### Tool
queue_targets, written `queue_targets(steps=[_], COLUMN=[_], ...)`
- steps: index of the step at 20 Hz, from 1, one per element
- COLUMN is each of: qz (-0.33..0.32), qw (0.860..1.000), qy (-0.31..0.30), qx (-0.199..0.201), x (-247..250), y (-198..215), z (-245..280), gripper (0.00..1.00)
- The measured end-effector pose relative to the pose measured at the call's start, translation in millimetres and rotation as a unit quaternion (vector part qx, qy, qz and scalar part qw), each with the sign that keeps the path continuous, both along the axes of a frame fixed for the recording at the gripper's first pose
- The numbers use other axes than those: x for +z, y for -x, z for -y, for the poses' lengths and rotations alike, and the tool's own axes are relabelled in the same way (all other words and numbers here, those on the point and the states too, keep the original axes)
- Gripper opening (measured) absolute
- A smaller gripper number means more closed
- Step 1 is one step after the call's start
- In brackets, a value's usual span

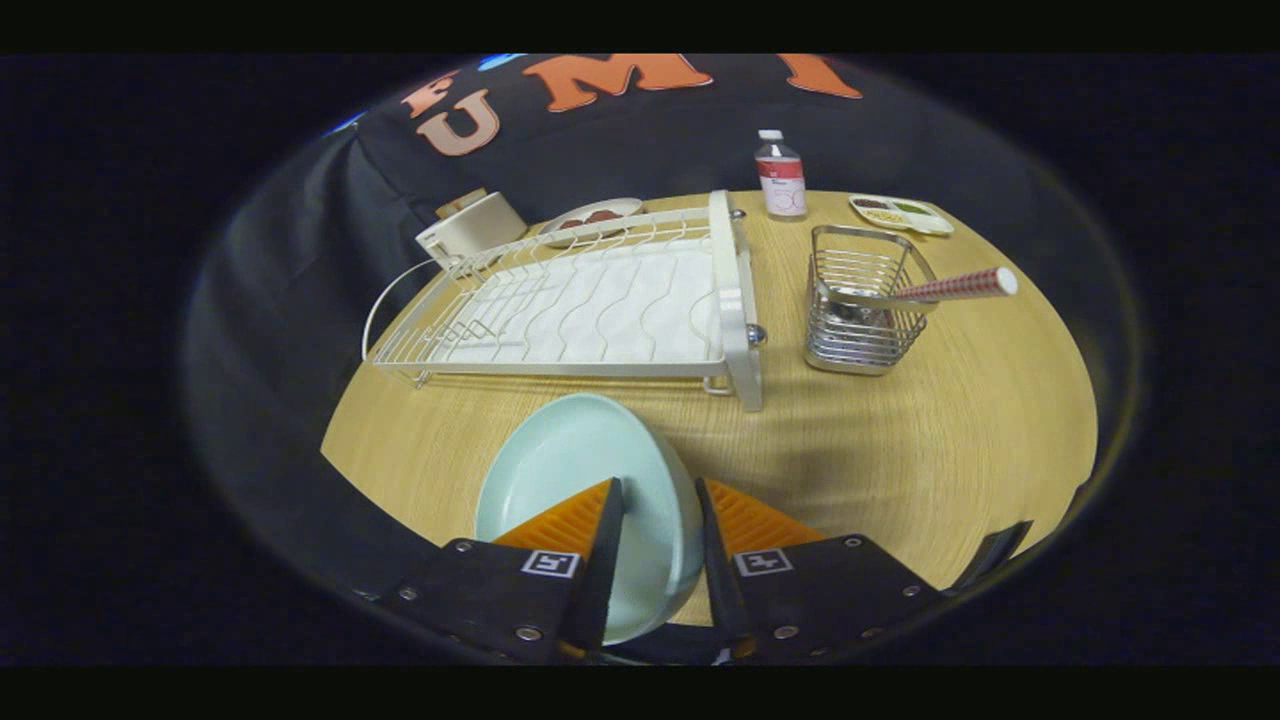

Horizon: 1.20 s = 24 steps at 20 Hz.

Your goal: Take the plate from the dish rack, then take the spoon from the basket and place it into the plate.

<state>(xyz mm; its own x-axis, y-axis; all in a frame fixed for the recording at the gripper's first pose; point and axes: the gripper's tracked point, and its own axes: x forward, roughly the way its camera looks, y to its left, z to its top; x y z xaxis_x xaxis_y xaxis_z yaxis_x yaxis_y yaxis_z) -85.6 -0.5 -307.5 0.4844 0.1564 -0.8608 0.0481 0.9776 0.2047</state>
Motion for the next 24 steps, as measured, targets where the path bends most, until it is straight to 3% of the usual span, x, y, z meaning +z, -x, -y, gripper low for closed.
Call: queue_targets(steps=[3, 5, 8, 16, 22, 24], qz=[0.014, 0.027, 0.081, 0.248, 0.313, 0.32], qw=[0.999, 0.999, 0.994, 0.949, 0.923, 0.92], qy=[0.049, 0.042, 0.067, 0.159, 0.193, 0.186], qx=[-0.003, 0.003, -0.011, -0.108, -0.118, -0.128], x=[-8.2, -0.7, 17.6, 71.7, 80.0, 78.6], y=[-5.3, -4.5, -14.3, -43.6, -74.7, -82.1], z=[18.4, 12.9, 31.9, 114.3, 137.6, 137.6], gripper=[0.4, 0.38, 0.44, 0.7, 0.73, 0.65])
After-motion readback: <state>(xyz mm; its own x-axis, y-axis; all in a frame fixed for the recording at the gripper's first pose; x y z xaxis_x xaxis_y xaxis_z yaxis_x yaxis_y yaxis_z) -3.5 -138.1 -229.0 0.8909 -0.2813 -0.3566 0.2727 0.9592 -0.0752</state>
